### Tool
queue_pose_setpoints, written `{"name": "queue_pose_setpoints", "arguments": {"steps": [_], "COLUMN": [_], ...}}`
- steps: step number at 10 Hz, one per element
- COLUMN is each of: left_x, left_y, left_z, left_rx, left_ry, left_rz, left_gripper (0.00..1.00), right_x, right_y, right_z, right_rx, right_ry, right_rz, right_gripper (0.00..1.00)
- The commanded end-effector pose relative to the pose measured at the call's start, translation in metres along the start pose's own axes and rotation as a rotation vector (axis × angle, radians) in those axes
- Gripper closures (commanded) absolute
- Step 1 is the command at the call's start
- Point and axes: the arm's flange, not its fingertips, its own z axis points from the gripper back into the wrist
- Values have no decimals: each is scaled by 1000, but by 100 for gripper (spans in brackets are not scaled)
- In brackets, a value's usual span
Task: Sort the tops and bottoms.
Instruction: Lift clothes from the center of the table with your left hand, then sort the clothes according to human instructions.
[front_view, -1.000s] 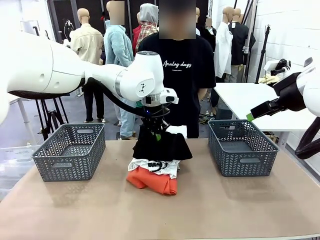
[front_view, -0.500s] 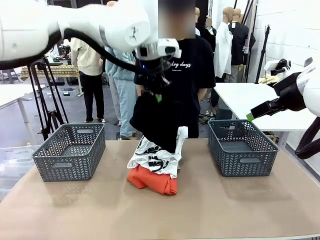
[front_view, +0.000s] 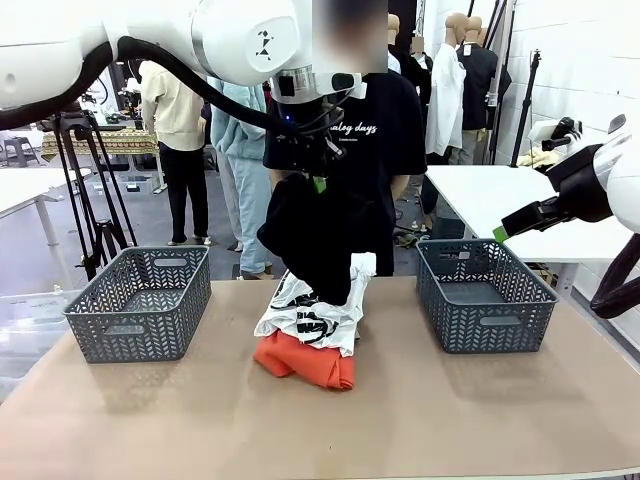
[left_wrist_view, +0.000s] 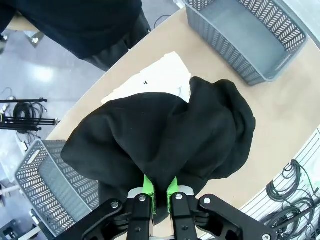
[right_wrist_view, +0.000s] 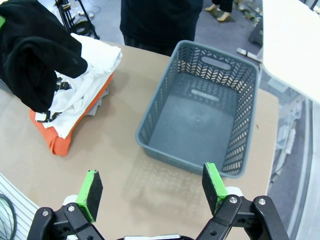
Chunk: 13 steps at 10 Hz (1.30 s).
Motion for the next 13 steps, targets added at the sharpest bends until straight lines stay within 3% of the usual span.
{"name": "queue_pose_setpoints", "arguments": {"steps": [1, 13], "left_x": [1, 1], "left_y": [2, 2], "left_z": [2, 2], "left_rx": [1, 1], "left_ry": [-4, -4], "left_rz": [2, 2], "left_gripper": [100, 100], "right_x": [0, 0], "right_y": [0, 0], "right_z": [-2, -2], "right_rx": [10, 10], "right_ry": [-5, -5], "right_rz": [-15, -15], "right_gripper": [0, 0]}}
